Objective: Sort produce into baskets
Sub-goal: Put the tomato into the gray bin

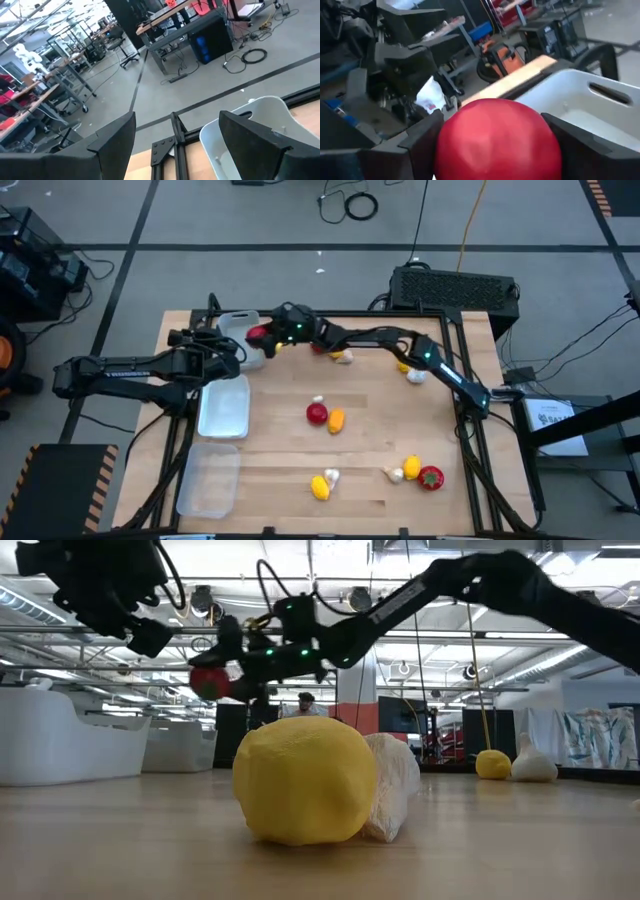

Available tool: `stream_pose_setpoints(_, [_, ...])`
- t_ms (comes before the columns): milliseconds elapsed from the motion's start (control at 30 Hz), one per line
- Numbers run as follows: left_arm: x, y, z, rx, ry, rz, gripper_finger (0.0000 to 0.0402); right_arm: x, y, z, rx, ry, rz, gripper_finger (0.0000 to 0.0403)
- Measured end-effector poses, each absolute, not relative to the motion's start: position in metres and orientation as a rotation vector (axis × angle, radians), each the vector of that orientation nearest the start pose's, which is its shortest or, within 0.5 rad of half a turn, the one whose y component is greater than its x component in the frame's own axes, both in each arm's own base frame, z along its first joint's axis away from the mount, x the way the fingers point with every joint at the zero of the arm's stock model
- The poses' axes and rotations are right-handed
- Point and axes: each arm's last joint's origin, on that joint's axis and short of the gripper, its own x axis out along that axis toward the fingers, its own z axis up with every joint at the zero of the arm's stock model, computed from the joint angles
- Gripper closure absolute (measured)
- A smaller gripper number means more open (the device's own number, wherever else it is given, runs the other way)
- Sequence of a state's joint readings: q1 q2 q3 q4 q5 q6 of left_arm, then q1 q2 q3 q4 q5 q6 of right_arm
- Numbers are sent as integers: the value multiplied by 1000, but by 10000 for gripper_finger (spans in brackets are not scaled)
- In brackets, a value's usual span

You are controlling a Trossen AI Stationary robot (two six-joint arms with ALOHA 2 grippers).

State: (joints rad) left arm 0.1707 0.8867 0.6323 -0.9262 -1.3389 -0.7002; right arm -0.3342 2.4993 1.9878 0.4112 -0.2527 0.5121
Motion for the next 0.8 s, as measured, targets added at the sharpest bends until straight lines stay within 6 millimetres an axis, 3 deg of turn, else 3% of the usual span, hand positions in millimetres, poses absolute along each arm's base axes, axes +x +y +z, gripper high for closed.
stream_pose_setpoints(233, [127, 50, 236, 177, 544, 1558, 109, 566, -173, 165, 505, 55, -85, 108])
stream_pose_setpoints(600, [127, 50, 236, 171, 545, 1555, 109, 566, -177, 158, 470, 81, -99, 41])
stream_pose_setpoints(800, [127, 50, 236, 172, 545, 1555, 109, 566, -177, 159, 477, 79, -100, 34])
